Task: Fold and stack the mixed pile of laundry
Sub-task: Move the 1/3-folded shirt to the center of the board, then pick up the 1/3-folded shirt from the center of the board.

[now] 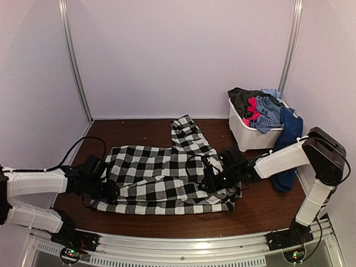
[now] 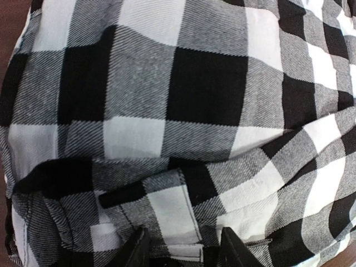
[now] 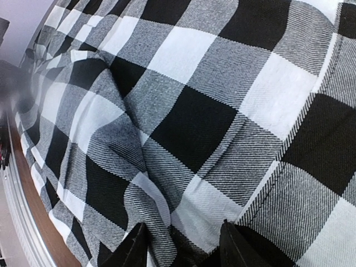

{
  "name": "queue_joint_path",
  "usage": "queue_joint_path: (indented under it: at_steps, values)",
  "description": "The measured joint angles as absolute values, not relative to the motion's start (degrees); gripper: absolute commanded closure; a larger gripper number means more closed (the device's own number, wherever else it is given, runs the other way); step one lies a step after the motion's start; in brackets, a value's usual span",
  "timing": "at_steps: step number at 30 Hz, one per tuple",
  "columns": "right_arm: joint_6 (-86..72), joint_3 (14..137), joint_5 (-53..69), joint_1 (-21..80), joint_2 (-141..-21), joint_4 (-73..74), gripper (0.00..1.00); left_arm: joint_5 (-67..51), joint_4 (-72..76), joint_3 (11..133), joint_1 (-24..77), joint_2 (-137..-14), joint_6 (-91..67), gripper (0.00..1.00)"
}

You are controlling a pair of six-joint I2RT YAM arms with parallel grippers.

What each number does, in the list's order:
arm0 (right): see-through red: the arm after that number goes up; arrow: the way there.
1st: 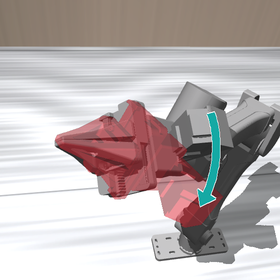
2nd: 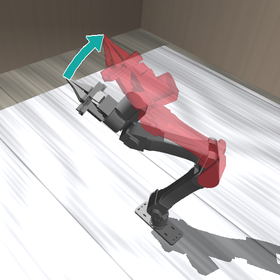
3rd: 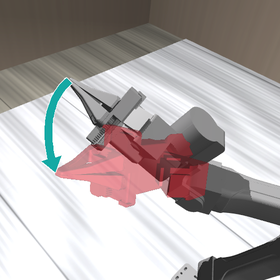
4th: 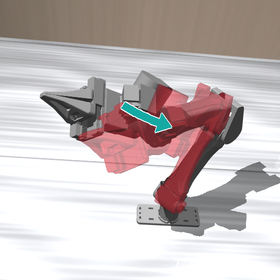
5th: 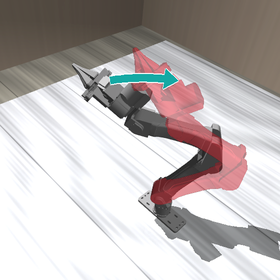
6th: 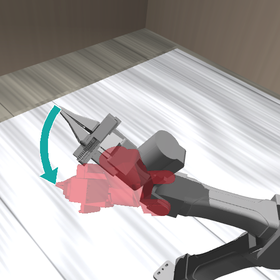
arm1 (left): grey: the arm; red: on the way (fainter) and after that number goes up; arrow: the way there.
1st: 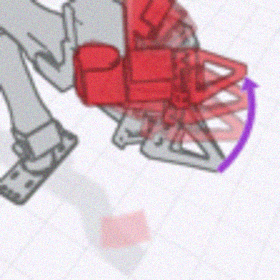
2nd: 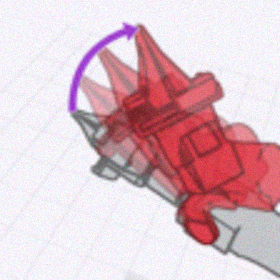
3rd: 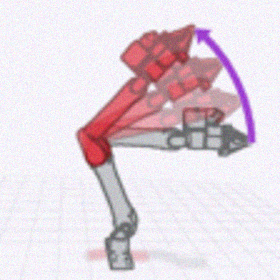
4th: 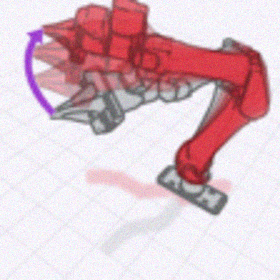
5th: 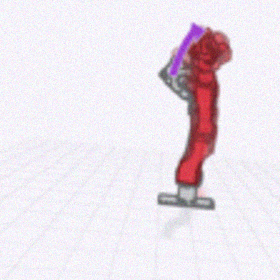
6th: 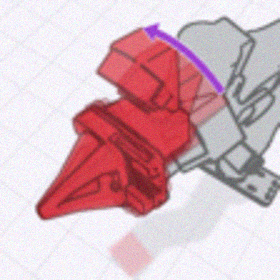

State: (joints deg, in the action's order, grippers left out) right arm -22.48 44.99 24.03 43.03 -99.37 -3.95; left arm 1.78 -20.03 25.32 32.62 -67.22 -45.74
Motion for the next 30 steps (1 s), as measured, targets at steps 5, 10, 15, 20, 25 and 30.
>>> queue_joint_path:
  at_steps: [5, 10, 15, 20, 25, 30]
  values:
    - [-22.7, 43.9, 27.6, 44.9, -96.5, -0.9, 0.51, 1.1, -26.5, 23.7, 32.6, -58.8, -46.6, 0.29]
    - [-21.0, 48.7, 27.1, 42.7, -91.3, 8.0, 0.46, 4.9, -36.2, 36.9, 32.7, -58.7, -39.8, 0.02]
    - [-17.7, 59.3, 22.2, 36.6, -86.5, 9.5, 0.38, 7.2, -37.1, 57.8, 28.6, -66.5, -31.4, 0.02]
    - [-13.5, 69.5, 17.4, 31.0, -86.5, 9.0, 0.4, 2.9, -34.5, 70.4, 17.8, -79.0, -26.0, 0.02]
    - [-11.5, 80.3, 16.8, 26.2, -95.9, 8.8, 0.44, 2.1, -34.0, 76.2, 13.5, -88.3, -23.4, 0.02]
    - [-10.0, 88.2, 16.9, 24.0, -110.3, 11.8, 0.47, 1.6, -34.0, 82.3, 12.4, -99.2, -21.0, 0.02]
